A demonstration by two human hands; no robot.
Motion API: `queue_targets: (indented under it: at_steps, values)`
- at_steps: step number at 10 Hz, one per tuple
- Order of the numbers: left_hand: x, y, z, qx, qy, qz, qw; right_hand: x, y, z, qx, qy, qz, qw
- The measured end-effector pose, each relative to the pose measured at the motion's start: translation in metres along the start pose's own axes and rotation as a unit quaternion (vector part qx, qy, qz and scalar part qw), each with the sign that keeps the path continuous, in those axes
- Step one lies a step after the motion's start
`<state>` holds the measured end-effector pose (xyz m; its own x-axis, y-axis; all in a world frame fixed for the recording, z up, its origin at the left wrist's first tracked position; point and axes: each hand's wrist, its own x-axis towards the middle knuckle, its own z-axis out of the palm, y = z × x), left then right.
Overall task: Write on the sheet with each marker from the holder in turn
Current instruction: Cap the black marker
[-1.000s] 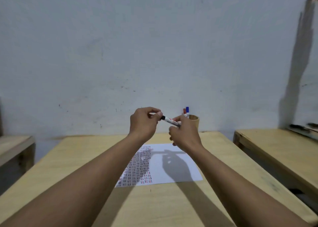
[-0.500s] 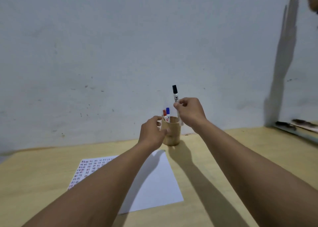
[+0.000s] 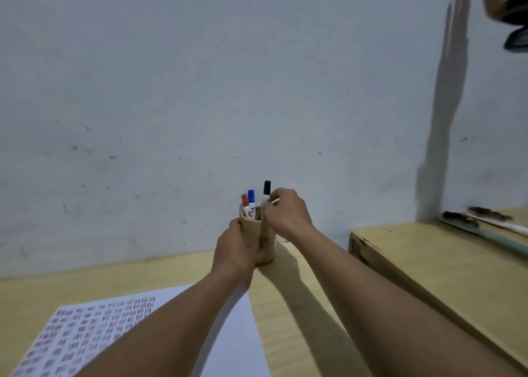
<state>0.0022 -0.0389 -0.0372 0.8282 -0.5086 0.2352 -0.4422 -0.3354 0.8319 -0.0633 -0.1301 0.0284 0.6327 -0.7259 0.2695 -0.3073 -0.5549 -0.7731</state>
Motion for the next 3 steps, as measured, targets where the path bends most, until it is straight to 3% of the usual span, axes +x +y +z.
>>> queue_targets:
  at_steps: [3]
  values:
    - [-0.0014,-0.0074,-0.0030,-0.028,-0.012,0.023,0.999,-0.0023,0.0025,0.0047,0.017,-0.011,0.027,0.999]
